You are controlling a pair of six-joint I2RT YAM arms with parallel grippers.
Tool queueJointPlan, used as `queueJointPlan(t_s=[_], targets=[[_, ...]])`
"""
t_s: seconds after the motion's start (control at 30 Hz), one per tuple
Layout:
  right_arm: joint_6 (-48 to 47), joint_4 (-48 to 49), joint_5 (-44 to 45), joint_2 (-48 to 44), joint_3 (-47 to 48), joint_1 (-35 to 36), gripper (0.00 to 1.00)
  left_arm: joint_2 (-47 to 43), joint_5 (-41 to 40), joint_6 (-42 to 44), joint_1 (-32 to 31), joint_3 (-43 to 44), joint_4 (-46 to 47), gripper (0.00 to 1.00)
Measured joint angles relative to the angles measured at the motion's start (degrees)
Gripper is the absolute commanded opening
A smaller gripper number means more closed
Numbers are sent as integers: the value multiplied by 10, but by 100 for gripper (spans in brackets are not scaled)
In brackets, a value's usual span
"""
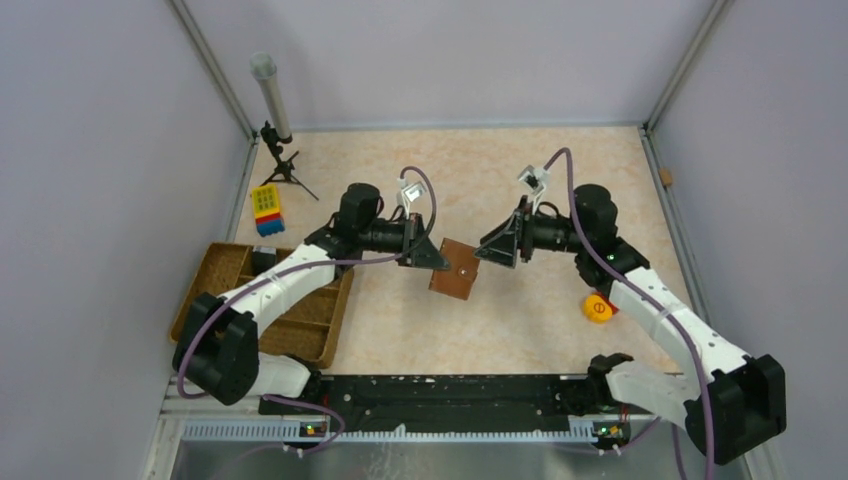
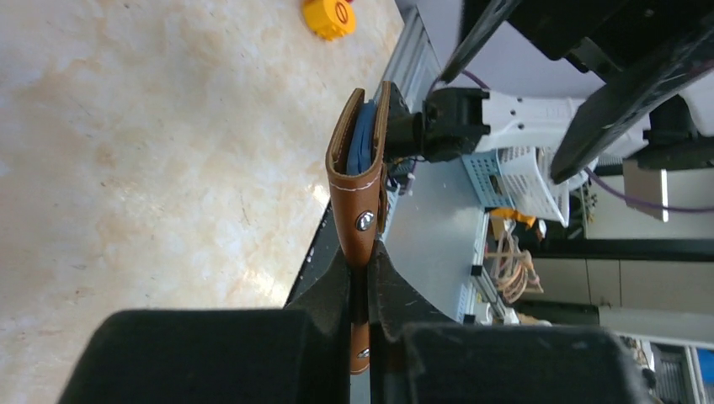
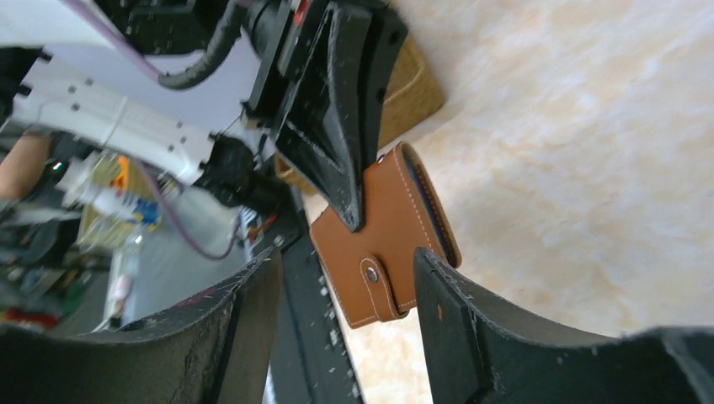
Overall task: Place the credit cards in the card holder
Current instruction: Pick up the card holder from the center of the board, then open the card holder at the center of the board.
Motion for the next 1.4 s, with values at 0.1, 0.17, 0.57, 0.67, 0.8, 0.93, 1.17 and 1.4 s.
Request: queueJointPlan(t_s=[0.1, 0.17, 0.57, 0.67, 0.8, 0.93, 1.17, 1.4], targets=[[-14, -33, -37, 21, 2, 21, 57, 0, 42, 23, 0, 2, -25, 0], [-27, -61, -50, 37, 6, 38, 57, -1, 61, 30, 0, 2, -34, 0], [-88, -147, -70, 69, 40, 90, 59, -31, 111, 21, 2, -2, -32, 0], [-101, -159, -72, 77, 48, 108, 58, -34, 125, 9, 3, -4, -30, 0], [-112, -169, -76, 86, 54, 125, 54, -36, 141, 3, 5, -7, -35, 0], [-108, -150, -94, 89, 54, 128, 47, -43, 158, 4, 19, -7, -47, 0], [-95, -108, -104, 92, 54, 145, 25, -44, 190, 23, 49, -7, -61, 0], [-91, -93, -103, 105, 54, 157, 21, -44, 199, 38, 59, -7, -85, 0]])
